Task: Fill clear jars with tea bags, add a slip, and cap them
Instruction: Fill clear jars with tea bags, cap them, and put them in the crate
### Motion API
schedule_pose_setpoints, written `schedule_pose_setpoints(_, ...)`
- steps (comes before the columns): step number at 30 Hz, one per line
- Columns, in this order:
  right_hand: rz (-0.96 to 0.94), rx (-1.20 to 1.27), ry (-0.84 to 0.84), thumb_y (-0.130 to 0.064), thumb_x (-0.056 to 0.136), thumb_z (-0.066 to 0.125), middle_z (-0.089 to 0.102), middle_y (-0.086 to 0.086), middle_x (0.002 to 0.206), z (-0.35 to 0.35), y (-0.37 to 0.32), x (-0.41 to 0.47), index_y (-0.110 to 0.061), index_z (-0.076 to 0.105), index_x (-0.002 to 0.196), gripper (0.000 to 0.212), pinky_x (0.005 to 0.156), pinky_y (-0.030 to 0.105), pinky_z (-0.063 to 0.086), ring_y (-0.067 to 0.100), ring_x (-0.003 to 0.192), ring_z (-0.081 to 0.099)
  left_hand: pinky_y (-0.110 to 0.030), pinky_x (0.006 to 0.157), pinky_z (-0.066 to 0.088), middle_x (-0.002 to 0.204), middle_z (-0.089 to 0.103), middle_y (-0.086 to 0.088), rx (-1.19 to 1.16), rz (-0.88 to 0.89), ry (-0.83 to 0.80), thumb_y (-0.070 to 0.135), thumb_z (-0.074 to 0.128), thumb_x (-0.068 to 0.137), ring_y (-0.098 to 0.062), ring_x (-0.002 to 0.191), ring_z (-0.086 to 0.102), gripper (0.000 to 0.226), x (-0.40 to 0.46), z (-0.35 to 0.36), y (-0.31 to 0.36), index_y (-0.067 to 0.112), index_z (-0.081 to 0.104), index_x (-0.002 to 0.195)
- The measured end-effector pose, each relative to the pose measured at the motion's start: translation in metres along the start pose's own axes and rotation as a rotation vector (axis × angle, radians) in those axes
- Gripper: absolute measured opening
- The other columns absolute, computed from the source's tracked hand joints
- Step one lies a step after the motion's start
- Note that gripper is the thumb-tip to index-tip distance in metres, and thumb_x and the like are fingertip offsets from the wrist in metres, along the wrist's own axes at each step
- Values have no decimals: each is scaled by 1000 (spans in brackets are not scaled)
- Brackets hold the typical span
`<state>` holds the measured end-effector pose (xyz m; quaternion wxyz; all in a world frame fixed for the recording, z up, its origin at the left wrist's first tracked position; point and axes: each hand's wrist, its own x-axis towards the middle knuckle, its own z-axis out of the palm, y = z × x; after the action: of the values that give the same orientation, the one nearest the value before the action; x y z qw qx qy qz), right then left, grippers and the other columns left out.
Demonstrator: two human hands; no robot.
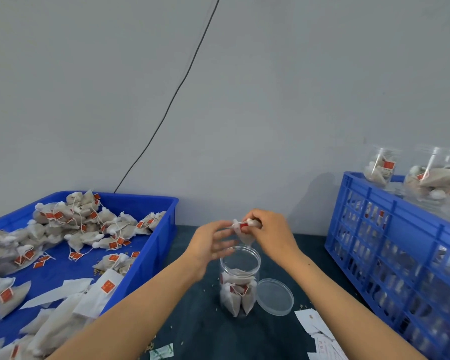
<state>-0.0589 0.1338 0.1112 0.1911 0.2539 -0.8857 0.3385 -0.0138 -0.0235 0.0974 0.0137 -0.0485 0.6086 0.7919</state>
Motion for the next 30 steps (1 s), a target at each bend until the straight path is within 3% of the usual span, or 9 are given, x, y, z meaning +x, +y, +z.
schedule_pose_setpoints(3,48,-90,-147,-18,83,70,63,-13,76,-2,3,-1,-21,68,83,3,61,18,39,4,75,59,-27,70,53,104,74,-4,169,156,220,7,45,99,-19,86,69,18,2,-17,-2,9,63,105)
schedule_pose_setpoints(6,51,-203,-214,-18,86,65,66,-3,90,13,2,-8,-19,62,94,8,69,26,45,15,80,59,-24,65,52,99,71,-2,172,124,296,4,45,99,-17,81,67,19,3,-32,-5,9,62,103)
schedule_pose_setpoints(11,-51,-521,-250,-6,87,55,62,5,98,30,-4,-15,-11,60,96,11,72,32,44,24,84,58,-25,63,51,96,70,-3,144,46,338,2,44,99,-17,81,66,21,5,-41,-12,11,63,96)
schedule_pose_setpoints(14,-106,-716,-415,5,81,52,56,10,87,32,-13,-8,-7,59,83,14,64,34,39,33,78,53,-26,65,52,97,70,-4,149,-8,309,3,45,99,-18,84,66,20,7,-45,-14,11,63,97)
schedule_pose_setpoints(17,-91,-766,-603,10,64,47,44,14,72,34,-20,-2,-14,51,68,24,50,31,28,30,69,40,-26,66,52,99,70,-5,167,-64,277,4,45,99,-18,85,66,19,9,-47,-18,10,63,100)
schedule_pose_setpoints(19,-29,-700,-678,9,73,51,60,20,86,33,-19,3,-8,69,83,27,59,32,43,40,77,56,-26,65,52,99,70,-5,184,-103,252,3,46,98,-18,84,66,20,10,-47,-23,9,64,102)
schedule_pose_setpoints(23,54,-566,-798,1,87,51,66,17,113,29,-16,11,-5,70,110,31,80,36,51,33,98,64,-28,69,55,99,71,-6,210,-166,197,4,46,97,-19,84,66,20,11,-48,-29,8,65,102)
schedule_pose_setpoints(26,169,-241,-696,11,87,37,69,10,110,17,-13,12,-10,69,112,46,84,35,56,23,93,67,-28,70,56,100,70,-7,227,-188,174,6,48,97,-21,88,67,18,9,-48,-29,7,65,103)
schedule_pose_setpoints(30,215,100,-210,14,81,33,69,1,87,3,2,-3,-15,69,92,47,73,25,52,17,81,66,-26,63,53,99,70,-6,249,-95,214,3,45,97,-18,80,65,19,6,-49,-27,8,63,98)
